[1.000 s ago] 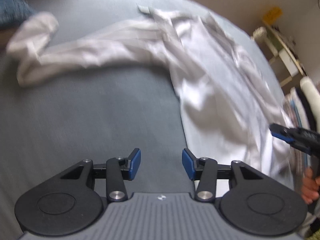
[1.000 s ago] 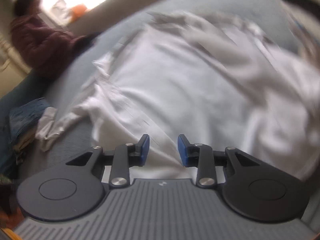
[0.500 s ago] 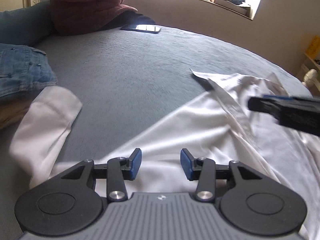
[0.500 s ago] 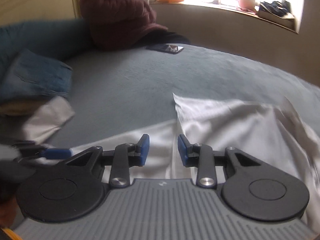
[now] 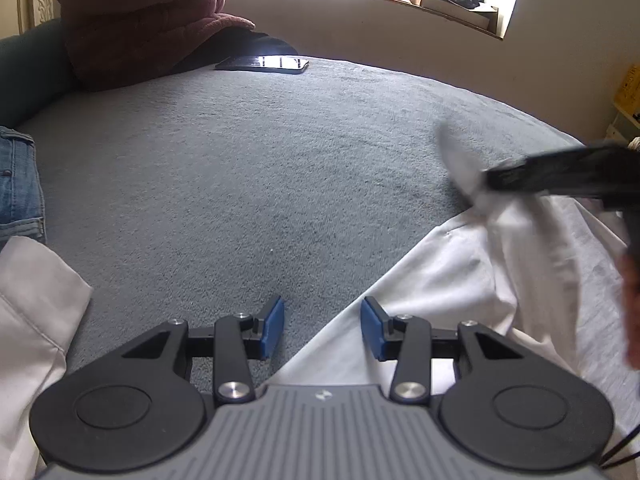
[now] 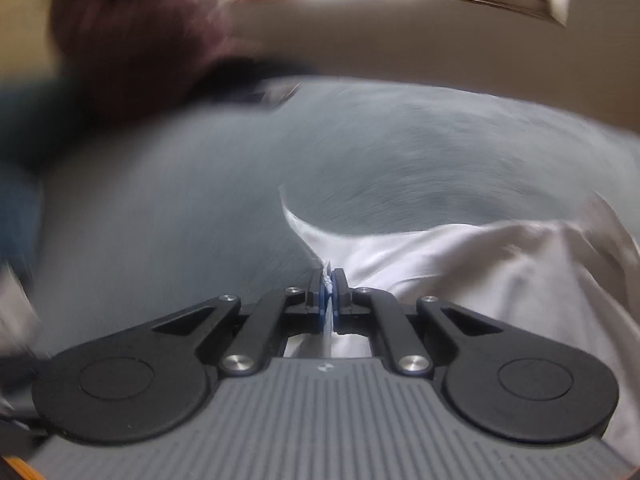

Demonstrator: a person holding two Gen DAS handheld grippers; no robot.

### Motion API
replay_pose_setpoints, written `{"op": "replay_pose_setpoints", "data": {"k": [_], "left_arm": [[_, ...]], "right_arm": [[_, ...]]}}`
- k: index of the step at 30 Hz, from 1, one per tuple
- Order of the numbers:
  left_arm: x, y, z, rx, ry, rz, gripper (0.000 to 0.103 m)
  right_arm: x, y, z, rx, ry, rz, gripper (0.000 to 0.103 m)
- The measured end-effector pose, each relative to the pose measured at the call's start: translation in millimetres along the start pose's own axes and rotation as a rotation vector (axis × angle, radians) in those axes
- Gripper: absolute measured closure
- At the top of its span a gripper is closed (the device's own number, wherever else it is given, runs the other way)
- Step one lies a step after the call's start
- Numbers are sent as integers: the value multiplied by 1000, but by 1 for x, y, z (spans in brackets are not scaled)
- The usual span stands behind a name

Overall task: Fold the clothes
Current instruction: 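Lift the shirt edge with the right gripper and pull it toward the collar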

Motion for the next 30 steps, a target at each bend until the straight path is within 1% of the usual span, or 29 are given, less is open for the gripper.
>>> {"op": "replay_pose_setpoints", "data": {"k": [4, 8, 12, 15, 19, 21, 22, 25, 26, 29, 30], "left_arm": [[-2, -1, -1, -3, -3, 18, 60], [-3, -2, -1, 18, 5, 36, 60], [-5, -5, -1, 54, 18, 32, 61], [-6, -4, -2, 78, 21, 30, 61], [-4, -3, -2, 105, 18, 15, 61], [-4, -3, -1, 114, 15, 6, 61], [-4, -2, -1, 120, 13, 3, 61], [-3, 0, -1, 137, 2, -1, 61], [-1, 0, -1, 140, -6, -7, 61], [2, -2, -2, 145, -35, -24, 61], [4, -3, -2, 148, -45, -27, 60]], "right_arm": [[4, 47, -27, 92, 89, 199, 101], [-10, 76, -16, 92, 87, 313, 101], [-25, 104, -3, 90, 82, 425, 101], [-34, 116, 4, 69, 87, 474, 101], [-39, 117, -3, 15, 119, 479, 101], [-39, 113, -8, -6, 132, 454, 100], [-41, 116, -6, -15, 117, 463, 98], [-45, 126, 0, -43, 64, 496, 97], [-46, 131, -5, -41, 70, 531, 97], [-40, 141, -28, -73, 107, 596, 89], [-36, 143, -36, -81, 120, 607, 85]]}}
Point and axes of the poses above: each gripper's, at about its wrist camera, not at the fingertips, and z roughly the way its jaws point, y to its right, x to its top, the point moved 3 cm from there along z, roughly the way its jaws point, and after that the axes turned 10 degrees about -y, right-handed, at the moved point
